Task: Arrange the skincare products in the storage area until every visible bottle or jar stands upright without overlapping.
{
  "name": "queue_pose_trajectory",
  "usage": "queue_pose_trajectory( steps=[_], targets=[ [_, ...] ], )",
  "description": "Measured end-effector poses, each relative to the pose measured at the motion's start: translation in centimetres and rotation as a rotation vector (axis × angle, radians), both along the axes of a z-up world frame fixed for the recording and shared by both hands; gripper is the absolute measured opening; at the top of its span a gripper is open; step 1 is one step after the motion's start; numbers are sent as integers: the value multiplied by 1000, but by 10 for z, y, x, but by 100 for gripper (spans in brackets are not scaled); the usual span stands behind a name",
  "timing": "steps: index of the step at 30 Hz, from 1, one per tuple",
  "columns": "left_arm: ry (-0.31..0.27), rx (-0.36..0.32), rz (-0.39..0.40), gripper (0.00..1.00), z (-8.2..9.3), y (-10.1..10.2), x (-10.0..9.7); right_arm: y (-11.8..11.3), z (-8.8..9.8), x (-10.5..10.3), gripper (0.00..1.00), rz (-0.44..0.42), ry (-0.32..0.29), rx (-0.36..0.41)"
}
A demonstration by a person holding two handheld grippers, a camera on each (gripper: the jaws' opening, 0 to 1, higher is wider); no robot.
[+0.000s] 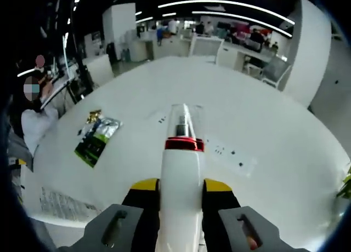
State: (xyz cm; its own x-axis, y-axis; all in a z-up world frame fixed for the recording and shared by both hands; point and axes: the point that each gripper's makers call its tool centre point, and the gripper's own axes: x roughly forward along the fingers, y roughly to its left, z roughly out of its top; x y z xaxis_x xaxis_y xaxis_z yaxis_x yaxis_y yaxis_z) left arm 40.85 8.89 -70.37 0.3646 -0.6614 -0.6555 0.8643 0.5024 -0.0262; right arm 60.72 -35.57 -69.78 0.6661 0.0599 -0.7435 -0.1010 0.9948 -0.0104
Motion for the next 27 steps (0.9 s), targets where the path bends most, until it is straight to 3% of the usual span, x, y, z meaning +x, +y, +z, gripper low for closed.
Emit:
queue_pose_trajectory(
  steps=[10,20,21,27],
  targets=[
    [-14,-11,-19,88,4,-4,-1,-13,29,-23,20,-35,-65,44],
    [-28,-23,-46,88,8,-8,-3,-3,54,-58,20,-4,-133,82],
    [-25,-33,-39,89,9,-8,-2,3,58,-71,20,-10,-143,89],
    [-27,-56,-29,90,12,-9,-1,10,65,-102,20,-34,-180,129]
  ],
)
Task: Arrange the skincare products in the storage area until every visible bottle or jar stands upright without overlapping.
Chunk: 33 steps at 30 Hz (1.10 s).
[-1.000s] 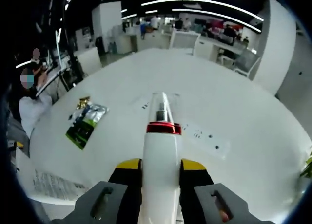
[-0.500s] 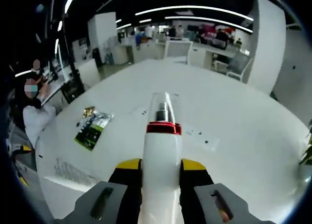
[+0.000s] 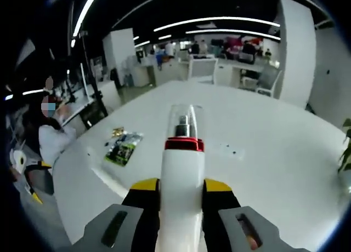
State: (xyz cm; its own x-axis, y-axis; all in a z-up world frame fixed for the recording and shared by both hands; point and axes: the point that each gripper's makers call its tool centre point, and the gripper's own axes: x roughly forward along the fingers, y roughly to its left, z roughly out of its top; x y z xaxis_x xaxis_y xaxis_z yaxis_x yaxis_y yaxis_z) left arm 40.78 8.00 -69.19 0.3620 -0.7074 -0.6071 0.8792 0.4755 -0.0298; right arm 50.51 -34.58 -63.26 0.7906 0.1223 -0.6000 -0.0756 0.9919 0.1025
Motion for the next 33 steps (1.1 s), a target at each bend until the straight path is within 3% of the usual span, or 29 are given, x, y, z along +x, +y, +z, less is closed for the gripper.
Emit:
queue_pose_trajectory(
  steps=[6,12,26,33],
  targets=[
    [-8,-7,-6,91,1,-1,0,6,6,-15,20,0,-46,34],
    [-22,-22,-6,92,4,-3,1,31,22,-28,20,15,-122,120],
    [-28,-82,1,97,15,-8,1,122,57,-62,21,129,-288,260],
    [24,-172,89,97,28,-5,13,175,75,-80,21,211,-382,355]
  ],
)
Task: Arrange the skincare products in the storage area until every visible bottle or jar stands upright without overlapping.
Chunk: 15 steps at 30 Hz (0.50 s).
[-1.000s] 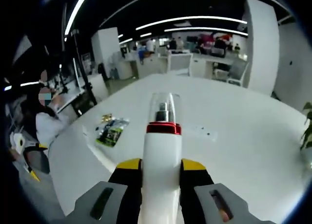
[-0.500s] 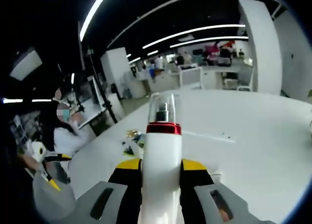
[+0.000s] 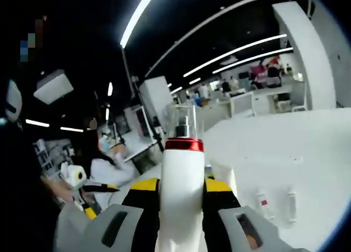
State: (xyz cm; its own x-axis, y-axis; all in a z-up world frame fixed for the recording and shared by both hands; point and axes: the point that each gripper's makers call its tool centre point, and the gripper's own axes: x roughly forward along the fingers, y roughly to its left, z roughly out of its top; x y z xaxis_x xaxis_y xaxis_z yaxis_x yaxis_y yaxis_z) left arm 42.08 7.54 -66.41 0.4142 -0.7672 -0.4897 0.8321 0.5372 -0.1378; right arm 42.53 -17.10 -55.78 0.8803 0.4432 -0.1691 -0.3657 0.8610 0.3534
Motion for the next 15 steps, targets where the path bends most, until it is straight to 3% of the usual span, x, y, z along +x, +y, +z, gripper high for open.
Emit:
queue_pose_trajectory(
  steps=[15],
  targets=[
    [13,-77,-19,99,26,-16,-5,48,25,-14,21,90,-109,121]
  ],
)
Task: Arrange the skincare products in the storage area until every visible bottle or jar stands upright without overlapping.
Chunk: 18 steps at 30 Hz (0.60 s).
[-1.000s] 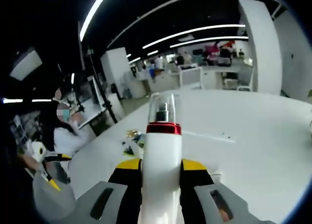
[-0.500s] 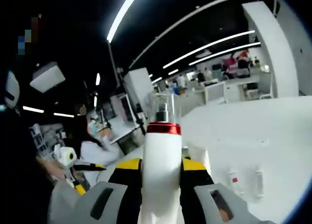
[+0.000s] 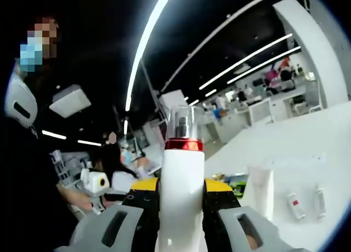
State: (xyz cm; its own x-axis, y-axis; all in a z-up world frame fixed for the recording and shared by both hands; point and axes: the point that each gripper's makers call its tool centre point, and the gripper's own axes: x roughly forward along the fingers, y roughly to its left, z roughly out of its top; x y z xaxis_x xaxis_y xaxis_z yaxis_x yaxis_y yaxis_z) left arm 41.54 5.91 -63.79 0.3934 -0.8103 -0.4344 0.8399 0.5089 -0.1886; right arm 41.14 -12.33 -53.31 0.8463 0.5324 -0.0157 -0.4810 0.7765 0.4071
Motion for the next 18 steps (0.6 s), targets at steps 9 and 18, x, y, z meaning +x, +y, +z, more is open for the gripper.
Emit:
queue_pose_trajectory(
  steps=[9,18],
  targets=[
    [38,-94,-124,96,29,-38,-20,42,18,-14,21,147,-98,51],
    [84,-265,-337,91,81,-71,-48,71,18,-27,21,277,-118,18]
  ],
)
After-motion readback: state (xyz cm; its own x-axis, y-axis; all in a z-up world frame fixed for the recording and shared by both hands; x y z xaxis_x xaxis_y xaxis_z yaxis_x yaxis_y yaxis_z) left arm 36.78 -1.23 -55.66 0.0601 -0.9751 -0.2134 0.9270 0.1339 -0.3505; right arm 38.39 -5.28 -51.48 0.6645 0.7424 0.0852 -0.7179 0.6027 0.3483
